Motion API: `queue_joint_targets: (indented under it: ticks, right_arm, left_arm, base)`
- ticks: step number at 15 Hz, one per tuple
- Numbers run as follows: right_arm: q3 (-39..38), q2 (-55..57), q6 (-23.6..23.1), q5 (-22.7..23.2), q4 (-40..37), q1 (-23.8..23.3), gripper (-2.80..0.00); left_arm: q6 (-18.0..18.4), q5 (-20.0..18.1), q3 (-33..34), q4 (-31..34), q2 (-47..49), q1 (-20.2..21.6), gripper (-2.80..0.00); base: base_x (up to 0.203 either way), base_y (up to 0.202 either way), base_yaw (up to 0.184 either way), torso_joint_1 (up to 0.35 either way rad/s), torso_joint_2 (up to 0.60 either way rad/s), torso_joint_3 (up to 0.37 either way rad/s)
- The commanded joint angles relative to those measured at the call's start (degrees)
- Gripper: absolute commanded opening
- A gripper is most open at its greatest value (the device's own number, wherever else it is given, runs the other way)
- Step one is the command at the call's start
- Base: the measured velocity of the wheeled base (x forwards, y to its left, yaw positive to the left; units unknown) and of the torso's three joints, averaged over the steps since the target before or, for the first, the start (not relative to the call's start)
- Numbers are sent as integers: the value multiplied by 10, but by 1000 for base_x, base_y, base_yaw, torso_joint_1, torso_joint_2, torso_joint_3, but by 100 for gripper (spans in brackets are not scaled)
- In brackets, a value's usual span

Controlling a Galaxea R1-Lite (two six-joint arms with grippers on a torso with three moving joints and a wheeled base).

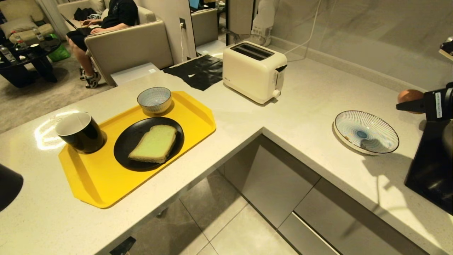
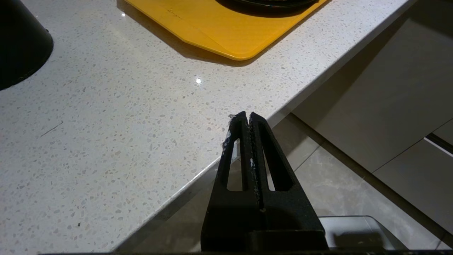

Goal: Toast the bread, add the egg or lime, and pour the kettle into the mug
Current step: Put the egg in the bowl

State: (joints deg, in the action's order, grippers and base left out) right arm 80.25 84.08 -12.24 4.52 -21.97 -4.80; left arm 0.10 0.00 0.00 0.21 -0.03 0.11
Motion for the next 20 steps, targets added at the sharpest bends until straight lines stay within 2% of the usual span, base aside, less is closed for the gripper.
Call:
queue_joint_targets:
  ticks: [1,5,6,8,9,20]
  right_arm:
    - [14,13,-4,-41,-6,9,-280]
    - [11,6,-50,-33,-10,12,-280]
    - [11,3,-53,-14,-10,12,-280]
    - [10,0,-52,65,-11,11,-280]
    - [8,-1,-50,86,-11,11,-280]
    - [13,1,-45,97,-9,12,-280]
  left_arm:
    - [0,0,0,0,0,0,-280]
    - [0,0,0,0,0,0,-280]
    - [0,0,0,0,0,0,-280]
    - [0,0,0,0,0,0,-280]
    - [0,0,0,0,0,0,-280]
    - [0,0,0,0,0,1,-280]
  base:
    - [0,0,0,0,0,0]
    - [0,0,0,0,0,0]
    - [0,0,0,0,0,0]
    - [0,0,0,0,0,0]
    - [0,0,0,0,0,0]
    - [0,0,0,0,0,0]
